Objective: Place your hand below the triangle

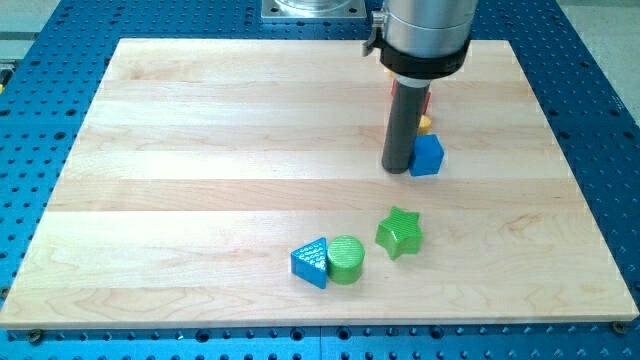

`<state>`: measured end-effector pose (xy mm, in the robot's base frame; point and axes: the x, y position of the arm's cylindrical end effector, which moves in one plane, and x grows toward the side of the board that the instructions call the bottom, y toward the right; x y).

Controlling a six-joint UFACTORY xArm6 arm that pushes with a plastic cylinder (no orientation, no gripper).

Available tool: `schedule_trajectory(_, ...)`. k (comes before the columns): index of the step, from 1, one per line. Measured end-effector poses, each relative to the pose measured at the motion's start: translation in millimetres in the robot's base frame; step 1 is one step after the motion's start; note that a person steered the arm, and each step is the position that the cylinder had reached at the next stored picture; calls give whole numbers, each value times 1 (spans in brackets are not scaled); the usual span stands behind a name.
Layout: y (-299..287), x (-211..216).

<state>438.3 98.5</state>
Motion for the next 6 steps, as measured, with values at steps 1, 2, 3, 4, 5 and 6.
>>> schedule_trajectory(1, -19, 0)
schedule_trajectory(2, -100, 10)
schedule_trajectory(3, -191, 46)
schedule_trajectory(4, -264, 106)
schedule_trajectory(5, -254, 170)
schedule_trajectory(6, -194, 180)
